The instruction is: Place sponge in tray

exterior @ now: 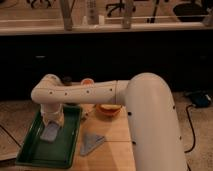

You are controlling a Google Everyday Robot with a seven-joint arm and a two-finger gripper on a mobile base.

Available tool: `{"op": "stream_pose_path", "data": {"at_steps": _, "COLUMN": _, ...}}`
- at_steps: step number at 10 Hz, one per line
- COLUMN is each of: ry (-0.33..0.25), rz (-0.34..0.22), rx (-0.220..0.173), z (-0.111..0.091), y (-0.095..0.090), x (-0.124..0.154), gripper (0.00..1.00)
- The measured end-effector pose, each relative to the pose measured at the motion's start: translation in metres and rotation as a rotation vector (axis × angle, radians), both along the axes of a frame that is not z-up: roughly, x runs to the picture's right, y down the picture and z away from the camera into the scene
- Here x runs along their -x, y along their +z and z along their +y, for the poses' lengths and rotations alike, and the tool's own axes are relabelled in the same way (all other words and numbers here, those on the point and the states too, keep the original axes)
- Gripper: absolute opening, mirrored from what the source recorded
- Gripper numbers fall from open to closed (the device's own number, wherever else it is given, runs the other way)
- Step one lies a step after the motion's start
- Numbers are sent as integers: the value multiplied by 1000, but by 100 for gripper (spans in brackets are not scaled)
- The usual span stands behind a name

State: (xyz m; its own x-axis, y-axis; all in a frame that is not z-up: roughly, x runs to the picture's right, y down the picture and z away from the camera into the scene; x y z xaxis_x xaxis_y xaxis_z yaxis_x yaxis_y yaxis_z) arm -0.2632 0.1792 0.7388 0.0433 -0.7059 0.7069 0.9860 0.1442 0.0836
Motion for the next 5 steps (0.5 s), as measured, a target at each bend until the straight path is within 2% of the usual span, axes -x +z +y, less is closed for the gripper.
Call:
{"op": "stream_pose_path", "data": {"at_steps": 1, "ry": -1, "rz": -2, "rx": 0, "z": 0, "y": 0, "x": 0, "gripper": 52}}
{"op": "stream_pose_path", "data": {"at_steps": 3, "ry": -3, "rz": -8, "rx": 0, "z": 0, "y": 0, "x": 1, "gripper": 74}}
{"op": "stream_pose_path", "data": {"at_steps": 5, "ry": -7, "rz": -13, "rx": 0, "z": 0, "y": 0, "x": 4, "gripper": 80}}
